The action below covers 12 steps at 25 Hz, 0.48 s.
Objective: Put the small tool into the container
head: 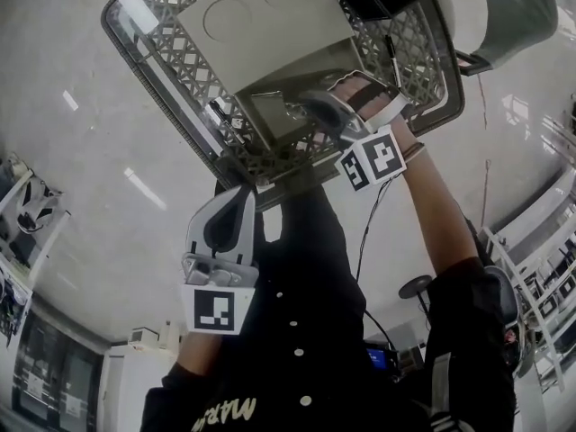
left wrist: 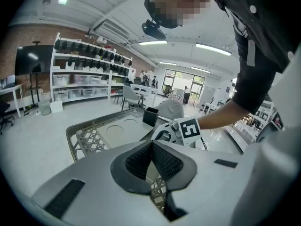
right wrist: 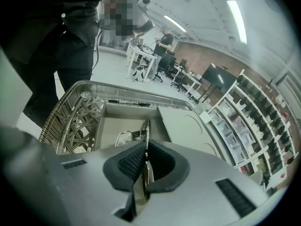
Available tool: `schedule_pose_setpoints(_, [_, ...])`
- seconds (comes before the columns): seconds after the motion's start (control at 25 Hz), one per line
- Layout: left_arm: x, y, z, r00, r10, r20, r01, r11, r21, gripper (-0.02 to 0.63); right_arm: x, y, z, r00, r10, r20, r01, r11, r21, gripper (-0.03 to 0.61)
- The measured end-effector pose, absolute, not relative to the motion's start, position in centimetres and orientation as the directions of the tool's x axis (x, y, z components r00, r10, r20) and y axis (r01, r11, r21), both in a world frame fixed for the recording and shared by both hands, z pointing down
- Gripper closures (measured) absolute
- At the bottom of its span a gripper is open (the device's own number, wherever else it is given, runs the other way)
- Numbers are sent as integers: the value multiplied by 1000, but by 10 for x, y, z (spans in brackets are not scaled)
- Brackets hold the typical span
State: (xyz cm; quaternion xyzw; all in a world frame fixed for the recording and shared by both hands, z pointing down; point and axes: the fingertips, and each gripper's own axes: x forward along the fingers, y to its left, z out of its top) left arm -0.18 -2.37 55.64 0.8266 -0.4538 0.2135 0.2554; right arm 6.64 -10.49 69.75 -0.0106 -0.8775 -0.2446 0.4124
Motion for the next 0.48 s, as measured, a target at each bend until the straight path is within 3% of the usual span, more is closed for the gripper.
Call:
schedule_pose_setpoints(0.32, [-5, -18, 562, 461, -654, 599, -882, -413, 228, 589, 61, -109, 707, -676, -198, 710, 272, 828, 490, 558])
schedule_pose_setpoints(0.48, [-5, -16, 563, 458, -655, 601, -883, -411, 225, 589, 63, -101, 719, -654, -177, 735, 346, 795, 499, 519])
